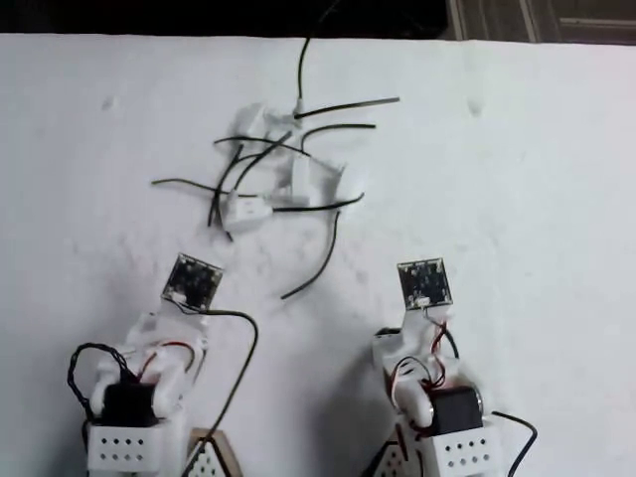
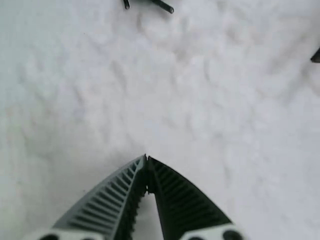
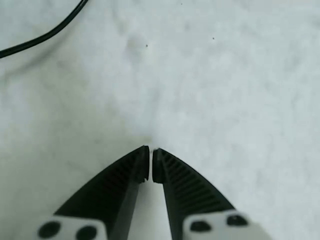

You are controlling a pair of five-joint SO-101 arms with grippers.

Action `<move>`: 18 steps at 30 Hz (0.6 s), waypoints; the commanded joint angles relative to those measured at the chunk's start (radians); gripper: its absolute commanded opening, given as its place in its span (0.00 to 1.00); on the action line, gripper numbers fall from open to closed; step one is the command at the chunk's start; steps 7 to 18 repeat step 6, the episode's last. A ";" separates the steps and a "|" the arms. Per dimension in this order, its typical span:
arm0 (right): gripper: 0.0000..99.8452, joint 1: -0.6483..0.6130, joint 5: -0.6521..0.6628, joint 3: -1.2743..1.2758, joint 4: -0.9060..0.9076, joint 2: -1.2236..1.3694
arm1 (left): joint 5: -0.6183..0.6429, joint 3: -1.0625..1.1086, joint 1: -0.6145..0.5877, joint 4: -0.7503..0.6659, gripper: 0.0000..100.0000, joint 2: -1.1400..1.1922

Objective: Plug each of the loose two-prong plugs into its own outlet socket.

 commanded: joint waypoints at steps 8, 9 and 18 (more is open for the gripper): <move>0.02 0.005 -0.006 0.011 0.007 -0.010 | -0.006 -0.003 0.002 0.005 0.02 0.007; 0.02 0.005 -0.006 0.011 0.007 -0.010 | -0.006 -0.003 0.002 0.005 0.02 0.007; 0.02 0.005 -0.006 0.011 0.007 -0.010 | -0.006 -0.003 0.002 0.005 0.02 0.007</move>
